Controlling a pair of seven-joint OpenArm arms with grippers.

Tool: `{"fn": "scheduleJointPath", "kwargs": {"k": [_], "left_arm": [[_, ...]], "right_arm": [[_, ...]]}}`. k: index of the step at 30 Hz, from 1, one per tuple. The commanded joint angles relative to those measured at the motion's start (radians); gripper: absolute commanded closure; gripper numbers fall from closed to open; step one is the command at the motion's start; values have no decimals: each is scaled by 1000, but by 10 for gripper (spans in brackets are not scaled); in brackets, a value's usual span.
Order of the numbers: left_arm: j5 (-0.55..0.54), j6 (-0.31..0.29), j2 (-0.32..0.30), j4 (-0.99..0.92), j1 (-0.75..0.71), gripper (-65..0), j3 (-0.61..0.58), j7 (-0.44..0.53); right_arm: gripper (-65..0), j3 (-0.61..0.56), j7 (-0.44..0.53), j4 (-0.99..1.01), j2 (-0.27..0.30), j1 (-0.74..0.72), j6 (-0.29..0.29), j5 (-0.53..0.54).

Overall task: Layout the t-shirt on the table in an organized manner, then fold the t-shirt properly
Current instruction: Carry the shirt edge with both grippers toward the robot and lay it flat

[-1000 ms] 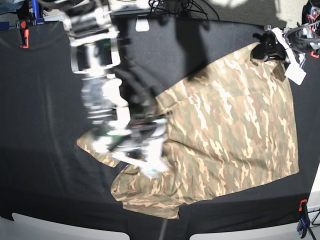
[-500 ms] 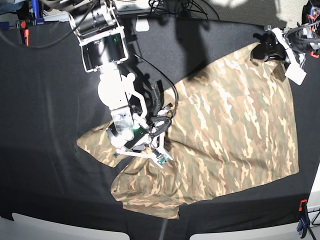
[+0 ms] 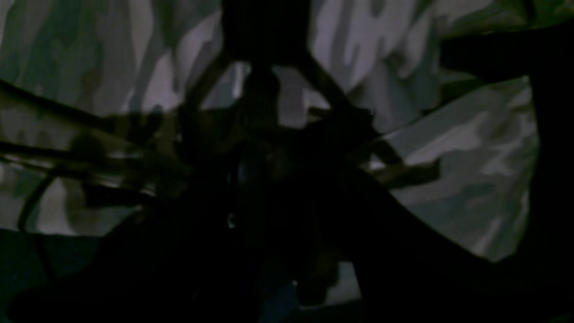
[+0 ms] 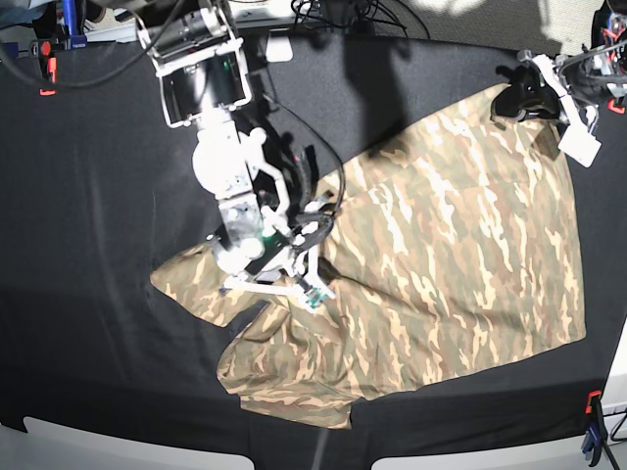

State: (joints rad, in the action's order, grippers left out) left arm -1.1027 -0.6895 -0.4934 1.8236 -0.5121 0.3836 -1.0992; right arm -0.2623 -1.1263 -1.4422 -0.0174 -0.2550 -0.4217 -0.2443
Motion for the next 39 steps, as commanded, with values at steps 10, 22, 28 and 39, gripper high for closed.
{"fn": "scheduleJointPath", "kwargs": {"k": [10, 22, 28, 39], "left_arm": [[-24, -9, -14, 15, 0, 0, 8, 23], [-24, -9, -14, 15, 0, 0, 8, 23], [-24, -9, -14, 15, 0, 0, 8, 23], [-24, -9, -14, 15, 0, 0, 8, 23]], "right_arm": [[-170, 1, 8, -90, 34, -23, 18, 29], [-171, 1, 8, -90, 34, 15, 18, 34], [-170, 1, 8, -90, 34, 26, 19, -11], [0, 1, 8, -90, 34, 26, 18, -18]]}}
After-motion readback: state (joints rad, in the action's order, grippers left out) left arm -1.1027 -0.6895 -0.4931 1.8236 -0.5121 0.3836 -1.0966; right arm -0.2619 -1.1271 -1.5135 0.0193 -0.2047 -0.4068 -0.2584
